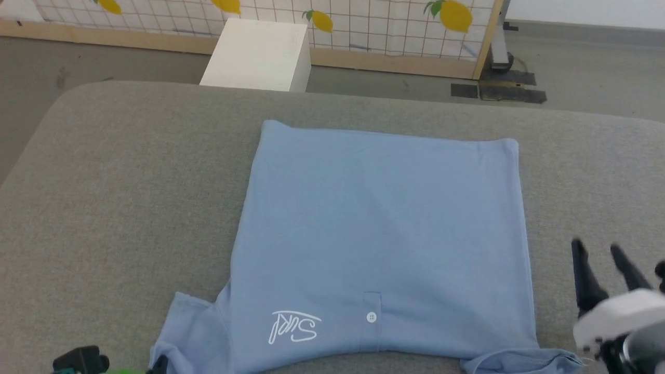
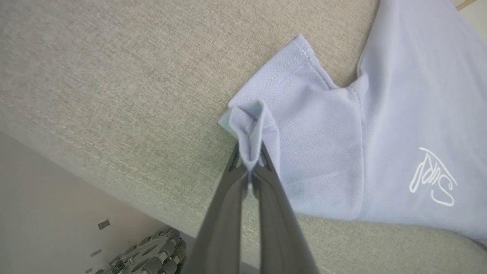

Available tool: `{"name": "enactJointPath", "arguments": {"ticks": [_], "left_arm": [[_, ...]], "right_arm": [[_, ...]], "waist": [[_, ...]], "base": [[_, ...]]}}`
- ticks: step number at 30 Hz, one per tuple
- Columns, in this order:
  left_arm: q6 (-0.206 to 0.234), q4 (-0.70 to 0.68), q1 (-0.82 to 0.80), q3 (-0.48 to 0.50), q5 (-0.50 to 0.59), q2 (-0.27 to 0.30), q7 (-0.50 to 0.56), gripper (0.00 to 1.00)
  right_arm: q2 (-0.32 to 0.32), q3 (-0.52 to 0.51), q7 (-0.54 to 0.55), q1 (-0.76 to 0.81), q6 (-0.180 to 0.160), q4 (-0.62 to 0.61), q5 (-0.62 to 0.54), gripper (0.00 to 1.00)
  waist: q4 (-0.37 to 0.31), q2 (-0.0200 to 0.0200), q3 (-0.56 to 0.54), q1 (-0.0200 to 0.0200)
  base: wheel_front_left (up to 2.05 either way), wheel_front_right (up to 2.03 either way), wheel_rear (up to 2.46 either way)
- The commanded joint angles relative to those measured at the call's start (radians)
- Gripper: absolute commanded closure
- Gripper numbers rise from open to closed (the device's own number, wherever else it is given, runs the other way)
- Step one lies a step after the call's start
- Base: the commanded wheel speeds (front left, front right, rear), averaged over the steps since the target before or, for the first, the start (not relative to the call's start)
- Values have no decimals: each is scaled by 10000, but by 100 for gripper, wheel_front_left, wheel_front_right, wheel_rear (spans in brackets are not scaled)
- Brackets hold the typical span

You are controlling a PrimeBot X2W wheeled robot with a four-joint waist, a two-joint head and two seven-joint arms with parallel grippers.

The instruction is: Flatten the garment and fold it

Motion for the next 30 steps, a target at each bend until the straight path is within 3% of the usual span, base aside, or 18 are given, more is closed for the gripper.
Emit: {"name": "enactJointPath", "arguments": {"ticks": [1,6,13,17,22,30], "left_arm": [[-94,-18,-316,-35,73,-16,-103,100],[-230,-160,-808,-202,106,-70,-198,100],[-587,-170,-1597,-480,50,-415,-673,100],[-772,142,-2042,-641,-73,-747,-954,100],[-956,680,-2309,-822,-98,-960,-1199,100],[-1162,1169,-2575,-891,-224,-1144,-1491,100]], "right_arm": [[-35,36,-506,-554,-13,123,-123,0],[-250,-17,-1602,-2528,-13,1420,-191,0],[-906,-300,-1385,-5768,-13,4168,-693,0],[-1349,-805,-390,-7185,-13,5626,-1260,0],[-1758,-1331,1713,-8363,-13,6858,-2266,0],[-1728,-2150,5054,-9118,-13,7008,-3809,0]], "waist": [[183,-1,186,1],[573,-1,732,1],[1233,-1,1915,1],[1713,-1,2464,1],[2114,-1,2929,1],[2366,-1,3292,1]], "base": [[0,0,0],[0,0,0],[0,0,0],[0,0,0],[0,0,0],[0,0,0]]}}
